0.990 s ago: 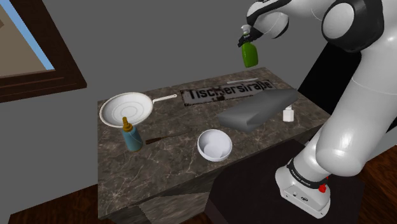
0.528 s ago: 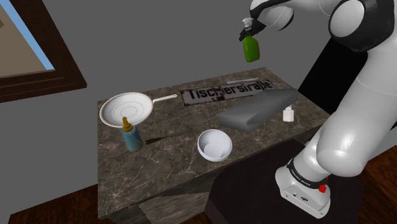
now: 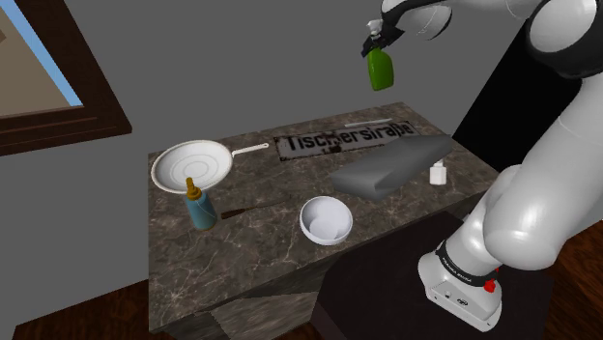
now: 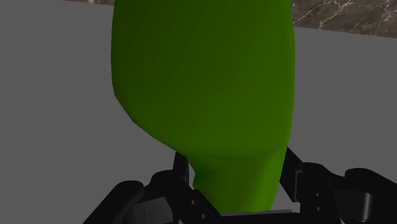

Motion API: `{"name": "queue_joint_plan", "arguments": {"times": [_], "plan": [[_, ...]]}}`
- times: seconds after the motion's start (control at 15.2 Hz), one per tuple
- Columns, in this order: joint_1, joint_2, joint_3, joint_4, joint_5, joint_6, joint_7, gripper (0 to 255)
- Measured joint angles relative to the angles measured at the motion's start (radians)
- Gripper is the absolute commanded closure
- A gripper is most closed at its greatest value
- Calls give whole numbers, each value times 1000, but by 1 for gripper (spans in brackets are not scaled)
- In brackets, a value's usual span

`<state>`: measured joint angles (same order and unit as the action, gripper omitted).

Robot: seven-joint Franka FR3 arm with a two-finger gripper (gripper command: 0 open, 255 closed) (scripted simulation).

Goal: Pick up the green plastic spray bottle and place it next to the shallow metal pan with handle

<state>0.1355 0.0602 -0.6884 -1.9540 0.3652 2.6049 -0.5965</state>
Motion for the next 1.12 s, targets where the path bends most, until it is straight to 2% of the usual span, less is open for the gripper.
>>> {"name": "queue_joint_plan", "arguments": {"times": [0.26, 0.53, 0.73, 1.12], "plan": [[47, -130, 39, -132, -215, 56, 205, 255], [34, -229, 130, -235, -408, 83, 414, 255], [15, -276, 207, -285, -511, 83, 550, 255], [-19, -355, 371, -366, -670, 63, 802, 255]]}}
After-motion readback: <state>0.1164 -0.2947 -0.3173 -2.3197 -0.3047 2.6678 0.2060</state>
